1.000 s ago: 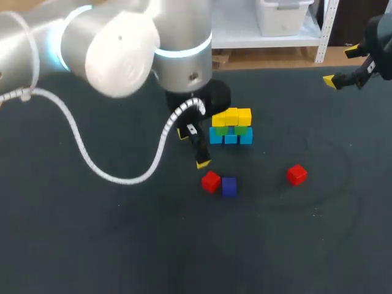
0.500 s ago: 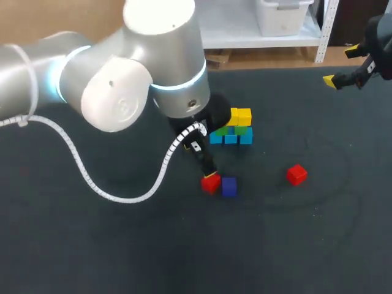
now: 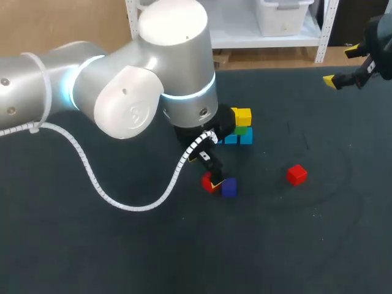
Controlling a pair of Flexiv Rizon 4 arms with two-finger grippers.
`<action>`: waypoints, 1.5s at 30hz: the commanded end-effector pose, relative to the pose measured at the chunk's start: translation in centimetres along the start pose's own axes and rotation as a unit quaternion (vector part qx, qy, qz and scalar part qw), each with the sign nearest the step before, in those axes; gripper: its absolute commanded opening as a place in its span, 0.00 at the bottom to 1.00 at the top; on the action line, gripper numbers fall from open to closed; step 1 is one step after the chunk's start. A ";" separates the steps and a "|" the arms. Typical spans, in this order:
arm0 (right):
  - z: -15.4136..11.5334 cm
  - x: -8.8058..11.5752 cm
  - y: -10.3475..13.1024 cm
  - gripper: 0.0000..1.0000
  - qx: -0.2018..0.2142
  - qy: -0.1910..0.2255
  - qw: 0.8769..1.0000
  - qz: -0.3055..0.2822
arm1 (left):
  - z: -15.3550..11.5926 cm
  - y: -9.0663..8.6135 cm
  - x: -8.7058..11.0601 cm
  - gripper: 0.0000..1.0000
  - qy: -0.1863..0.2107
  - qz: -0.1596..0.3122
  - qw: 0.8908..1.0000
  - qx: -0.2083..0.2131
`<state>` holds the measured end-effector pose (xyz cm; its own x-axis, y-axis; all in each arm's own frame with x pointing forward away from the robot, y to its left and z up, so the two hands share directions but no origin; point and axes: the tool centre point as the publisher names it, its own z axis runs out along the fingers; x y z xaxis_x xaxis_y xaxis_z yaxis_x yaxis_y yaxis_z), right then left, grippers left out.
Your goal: Place the blue cubes, place green cubes on the blue cubes, place the yellow cubes on the green cubes, then place the red cubes on the yellow cubes, and place purple cube on the red cubes.
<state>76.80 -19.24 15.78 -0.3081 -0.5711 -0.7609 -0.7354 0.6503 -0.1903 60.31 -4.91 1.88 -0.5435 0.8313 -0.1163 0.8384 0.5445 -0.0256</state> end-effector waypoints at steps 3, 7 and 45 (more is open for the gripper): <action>-0.1 0.0 0.1 1.00 0.001 0.001 1.000 0.000 | 0.8 0.2 -0.4 1.00 0.003 -0.003 1.000 0.002; -0.1 0.0 0.1 1.00 0.001 0.001 1.000 0.000 | 0.8 0.1 -0.3 1.00 0.005 -0.002 1.000 0.001; -0.1 0.0 0.1 1.00 0.001 0.001 1.000 0.000 | -6.6 5.6 2.8 0.00 -0.034 0.105 0.993 -0.052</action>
<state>76.80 -19.24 15.78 -0.3081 -0.5711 -0.7609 -0.7354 0.6503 -0.1903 63.61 -1.07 5.77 -0.3798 0.9157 -0.1316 0.9107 0.3951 0.1207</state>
